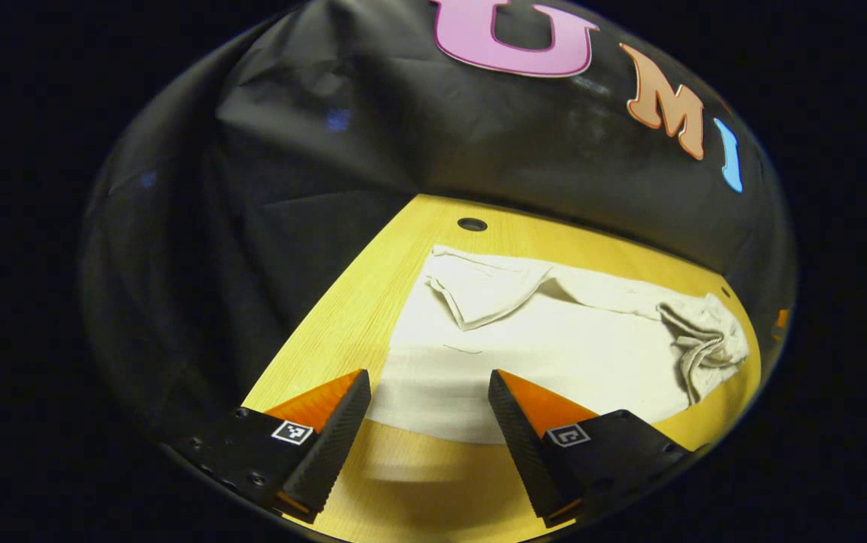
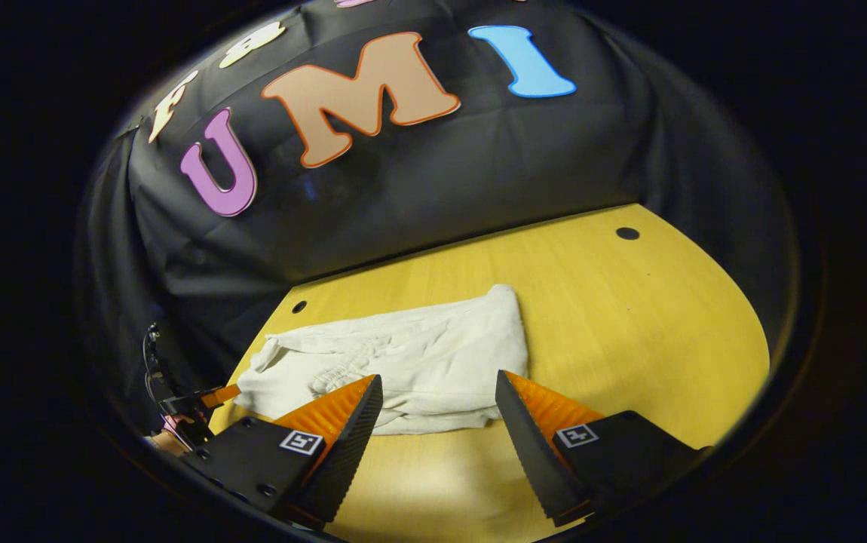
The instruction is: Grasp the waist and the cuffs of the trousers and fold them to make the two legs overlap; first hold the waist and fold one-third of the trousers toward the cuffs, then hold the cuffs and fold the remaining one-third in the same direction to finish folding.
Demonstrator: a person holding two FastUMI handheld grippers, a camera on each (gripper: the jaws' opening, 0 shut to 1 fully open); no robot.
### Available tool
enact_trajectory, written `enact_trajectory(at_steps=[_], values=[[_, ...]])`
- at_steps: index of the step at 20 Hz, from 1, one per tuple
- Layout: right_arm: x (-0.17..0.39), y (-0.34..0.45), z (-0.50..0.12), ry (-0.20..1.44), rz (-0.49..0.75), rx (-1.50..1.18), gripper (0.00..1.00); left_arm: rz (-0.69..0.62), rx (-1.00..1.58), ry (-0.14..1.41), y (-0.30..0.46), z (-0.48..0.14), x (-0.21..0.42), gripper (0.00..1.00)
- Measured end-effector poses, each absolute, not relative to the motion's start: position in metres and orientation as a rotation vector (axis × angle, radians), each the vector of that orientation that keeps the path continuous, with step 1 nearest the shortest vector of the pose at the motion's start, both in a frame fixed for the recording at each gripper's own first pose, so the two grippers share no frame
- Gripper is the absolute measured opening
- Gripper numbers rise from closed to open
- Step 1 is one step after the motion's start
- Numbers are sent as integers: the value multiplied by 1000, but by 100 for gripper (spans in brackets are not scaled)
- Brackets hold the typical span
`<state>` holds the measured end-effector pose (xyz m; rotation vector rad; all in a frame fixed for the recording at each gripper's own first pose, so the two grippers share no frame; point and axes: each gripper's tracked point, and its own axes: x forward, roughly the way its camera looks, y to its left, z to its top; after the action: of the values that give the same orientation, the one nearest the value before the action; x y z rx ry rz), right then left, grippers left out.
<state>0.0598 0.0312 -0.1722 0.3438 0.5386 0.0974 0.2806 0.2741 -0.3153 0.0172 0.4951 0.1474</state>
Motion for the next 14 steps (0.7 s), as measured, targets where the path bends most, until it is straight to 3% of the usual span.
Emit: enact_trajectory(at_steps=[9,14], values=[[27,-38,-154,523,-42,336,96,161,95,551,285,-326,288,92],[14,-49,-153,540,-59,328,96,137,68,535,288,-320,290,78]])
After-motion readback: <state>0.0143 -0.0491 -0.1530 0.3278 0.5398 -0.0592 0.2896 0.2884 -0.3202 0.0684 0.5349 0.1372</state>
